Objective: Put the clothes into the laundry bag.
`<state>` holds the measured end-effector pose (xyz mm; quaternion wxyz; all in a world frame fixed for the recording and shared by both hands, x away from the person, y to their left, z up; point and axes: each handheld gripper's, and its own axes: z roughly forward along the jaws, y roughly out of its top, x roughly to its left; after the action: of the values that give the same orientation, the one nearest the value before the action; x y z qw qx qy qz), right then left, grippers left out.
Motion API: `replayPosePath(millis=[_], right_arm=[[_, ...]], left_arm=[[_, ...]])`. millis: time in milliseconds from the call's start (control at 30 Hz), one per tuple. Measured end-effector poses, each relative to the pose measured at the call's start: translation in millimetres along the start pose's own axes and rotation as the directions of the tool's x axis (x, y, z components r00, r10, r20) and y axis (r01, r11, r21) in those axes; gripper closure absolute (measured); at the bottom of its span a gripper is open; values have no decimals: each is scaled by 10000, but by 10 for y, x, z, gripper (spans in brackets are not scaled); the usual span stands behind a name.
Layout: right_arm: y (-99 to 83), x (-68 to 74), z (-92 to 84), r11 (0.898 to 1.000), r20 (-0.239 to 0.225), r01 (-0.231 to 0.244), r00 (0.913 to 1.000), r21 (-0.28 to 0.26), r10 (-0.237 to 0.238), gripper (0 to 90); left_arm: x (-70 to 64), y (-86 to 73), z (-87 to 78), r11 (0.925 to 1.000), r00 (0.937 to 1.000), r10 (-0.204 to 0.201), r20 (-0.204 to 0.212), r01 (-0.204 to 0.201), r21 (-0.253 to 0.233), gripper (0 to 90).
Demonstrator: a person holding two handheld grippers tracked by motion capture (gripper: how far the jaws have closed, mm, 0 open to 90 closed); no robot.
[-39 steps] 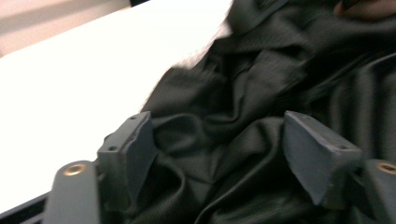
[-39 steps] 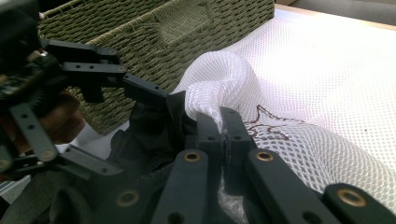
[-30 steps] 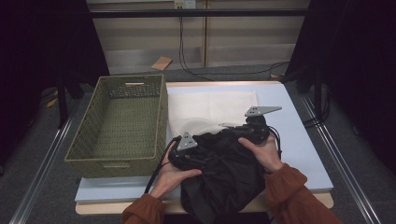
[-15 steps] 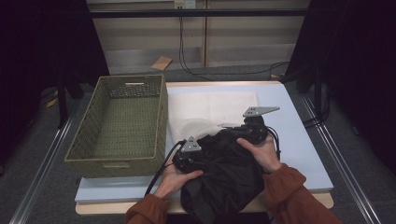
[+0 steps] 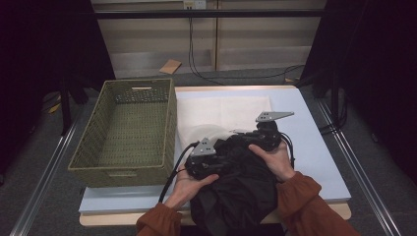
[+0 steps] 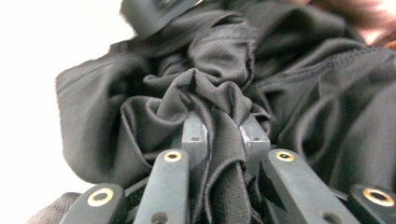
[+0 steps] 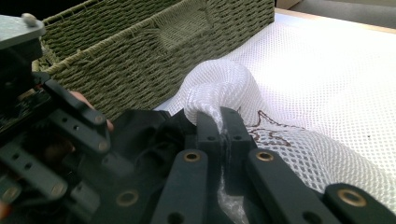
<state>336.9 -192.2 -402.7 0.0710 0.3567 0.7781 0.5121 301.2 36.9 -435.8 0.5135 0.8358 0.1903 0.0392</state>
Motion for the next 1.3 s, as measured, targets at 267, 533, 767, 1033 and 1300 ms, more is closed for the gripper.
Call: replayPosePath(millis=[267,533,767,1033,1300], right_arm=[[5,17,28,10000,-119,-17,9999,31,17,885],[114,160,-90,9990,-733,20,9973,-447,-52,885],[107,210,-220,9990,-552,165,9983,-427,-189,885],[-134,143,-85,9988,-306,72,9995,493,-57,885],[-194,84,-64,9981,-203,-55,9998,617,67,884]], left_arm=[[-31,125,204,9995,9998,109,-159,-105,283,770],[153,113,298,9986,9871,-35,-1600,120,520,777],[317,67,201,9982,9709,-429,-2357,515,308,777],[418,-94,303,9933,9650,-520,-2572,765,863,748],[306,-79,117,9967,9791,-206,-2024,361,729,603]])
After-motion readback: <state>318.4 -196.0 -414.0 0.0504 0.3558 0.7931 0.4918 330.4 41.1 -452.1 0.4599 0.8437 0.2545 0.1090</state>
